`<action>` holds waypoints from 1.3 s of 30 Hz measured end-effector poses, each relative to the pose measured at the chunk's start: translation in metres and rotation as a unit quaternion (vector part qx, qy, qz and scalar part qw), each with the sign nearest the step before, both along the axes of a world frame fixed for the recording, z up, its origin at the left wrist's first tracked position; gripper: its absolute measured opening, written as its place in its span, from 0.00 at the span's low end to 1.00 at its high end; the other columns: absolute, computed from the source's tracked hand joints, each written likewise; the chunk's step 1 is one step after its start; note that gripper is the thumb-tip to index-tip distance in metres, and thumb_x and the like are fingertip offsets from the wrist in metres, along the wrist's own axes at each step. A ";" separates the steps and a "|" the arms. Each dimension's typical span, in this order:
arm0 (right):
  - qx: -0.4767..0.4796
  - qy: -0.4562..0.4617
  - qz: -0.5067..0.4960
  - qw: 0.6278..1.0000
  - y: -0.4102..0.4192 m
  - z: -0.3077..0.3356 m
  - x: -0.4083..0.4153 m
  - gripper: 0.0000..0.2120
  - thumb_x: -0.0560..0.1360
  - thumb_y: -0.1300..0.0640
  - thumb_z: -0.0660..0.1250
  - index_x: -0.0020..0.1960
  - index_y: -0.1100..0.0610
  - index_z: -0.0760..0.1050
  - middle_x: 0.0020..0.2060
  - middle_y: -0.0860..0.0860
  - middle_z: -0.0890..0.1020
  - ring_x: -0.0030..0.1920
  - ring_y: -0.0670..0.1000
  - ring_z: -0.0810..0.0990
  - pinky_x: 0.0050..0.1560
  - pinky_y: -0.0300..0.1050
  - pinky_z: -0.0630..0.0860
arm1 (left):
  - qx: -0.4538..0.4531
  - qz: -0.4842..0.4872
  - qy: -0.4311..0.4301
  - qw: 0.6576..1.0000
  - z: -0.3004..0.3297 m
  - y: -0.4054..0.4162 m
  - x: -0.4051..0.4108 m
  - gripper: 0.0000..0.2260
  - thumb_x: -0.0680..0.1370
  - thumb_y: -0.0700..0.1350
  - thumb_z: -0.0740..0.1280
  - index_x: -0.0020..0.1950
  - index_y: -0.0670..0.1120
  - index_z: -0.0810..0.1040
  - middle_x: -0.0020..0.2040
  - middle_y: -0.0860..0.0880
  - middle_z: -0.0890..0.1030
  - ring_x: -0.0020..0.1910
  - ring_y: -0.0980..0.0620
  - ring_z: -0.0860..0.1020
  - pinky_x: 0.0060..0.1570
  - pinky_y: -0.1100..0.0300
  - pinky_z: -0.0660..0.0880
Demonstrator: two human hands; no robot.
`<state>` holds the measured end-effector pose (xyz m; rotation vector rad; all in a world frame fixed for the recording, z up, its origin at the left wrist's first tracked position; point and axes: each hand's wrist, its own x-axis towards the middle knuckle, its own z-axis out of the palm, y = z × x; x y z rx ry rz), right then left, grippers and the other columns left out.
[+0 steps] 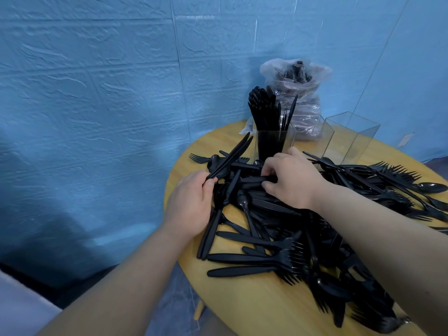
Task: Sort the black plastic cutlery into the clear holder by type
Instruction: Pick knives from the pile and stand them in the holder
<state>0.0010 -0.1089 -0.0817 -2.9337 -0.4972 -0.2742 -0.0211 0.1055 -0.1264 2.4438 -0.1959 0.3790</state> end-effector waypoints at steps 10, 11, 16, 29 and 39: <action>0.050 -0.039 -0.001 0.998 -0.018 0.013 -0.017 0.08 0.74 0.55 0.67 0.53 0.49 0.76 0.43 0.45 0.78 0.51 0.51 0.69 0.45 0.42 0.64 | -0.005 -0.008 0.012 1.000 0.002 -0.001 -0.001 0.13 0.83 0.48 0.53 0.59 0.49 0.76 0.55 0.57 0.72 0.49 0.59 0.70 0.47 0.63 0.65; 0.037 -0.035 0.008 0.999 -0.021 0.013 -0.018 0.08 0.74 0.54 0.67 0.54 0.49 0.76 0.44 0.46 0.78 0.51 0.51 0.69 0.45 0.41 0.63 | -0.005 -0.009 0.012 1.000 0.002 -0.002 -0.001 0.13 0.83 0.48 0.53 0.59 0.49 0.76 0.55 0.57 0.72 0.50 0.59 0.70 0.47 0.63 0.64; 0.067 0.029 0.044 0.996 -0.030 0.017 -0.030 0.18 0.72 0.37 0.61 0.44 0.50 0.79 0.39 0.45 0.78 0.47 0.47 0.69 0.48 0.38 0.62 | 0.015 0.000 -0.006 1.000 0.000 0.000 0.001 0.13 0.82 0.48 0.55 0.59 0.49 0.77 0.57 0.54 0.75 0.58 0.52 0.70 0.55 0.60 0.65; -0.005 0.036 -0.028 0.999 -0.024 0.008 -0.022 0.12 0.76 0.43 0.63 0.45 0.51 0.76 0.43 0.48 0.78 0.50 0.51 0.69 0.58 0.42 0.61 | 0.008 0.001 -0.001 1.000 0.001 -0.001 -0.001 0.15 0.82 0.47 0.52 0.62 0.49 0.76 0.52 0.54 0.74 0.55 0.53 0.70 0.53 0.60 0.65; 0.155 0.037 -0.025 0.987 -0.030 0.024 -0.032 0.09 0.75 0.60 0.67 0.40 0.48 0.72 0.39 0.42 0.78 0.46 0.48 0.78 0.48 0.41 0.73 | -0.069 0.063 -0.023 0.995 0.006 -0.001 -0.006 0.14 0.83 0.46 0.53 0.57 0.48 0.77 0.50 0.51 0.75 0.49 0.51 0.73 0.49 0.53 0.69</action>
